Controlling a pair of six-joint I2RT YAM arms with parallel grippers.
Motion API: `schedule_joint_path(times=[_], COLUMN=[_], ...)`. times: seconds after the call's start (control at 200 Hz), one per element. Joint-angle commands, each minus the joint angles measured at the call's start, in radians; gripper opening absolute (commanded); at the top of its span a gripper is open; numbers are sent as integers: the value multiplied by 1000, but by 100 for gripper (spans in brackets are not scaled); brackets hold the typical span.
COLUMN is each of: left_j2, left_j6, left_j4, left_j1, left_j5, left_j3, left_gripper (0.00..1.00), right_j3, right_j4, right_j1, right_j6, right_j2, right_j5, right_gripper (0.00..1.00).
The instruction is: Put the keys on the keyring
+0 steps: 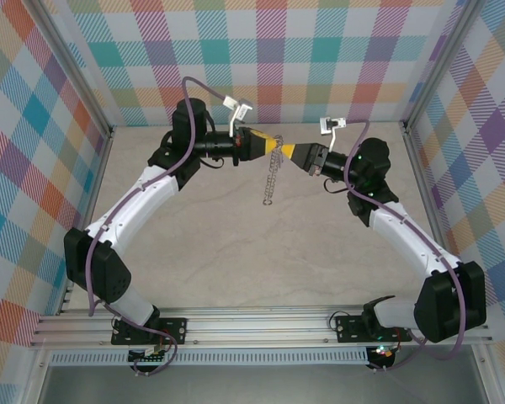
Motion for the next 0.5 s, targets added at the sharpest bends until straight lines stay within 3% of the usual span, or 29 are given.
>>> schedule_joint_path(times=[0.0, 0.495], left_j2=[-51, -48], left_j6=[-32, -53], left_j4=[100, 143], left_j1=[-9, -20], left_j5=[-8, -26], left_j3=[-13, -35], left_gripper=[0, 0], right_j3=[1, 27], right_j4=[76, 172], right_j1=[6, 47], right_j6=[20, 92], right_j2=[21, 95], right_j5=[-20, -54], right_gripper=[0, 0])
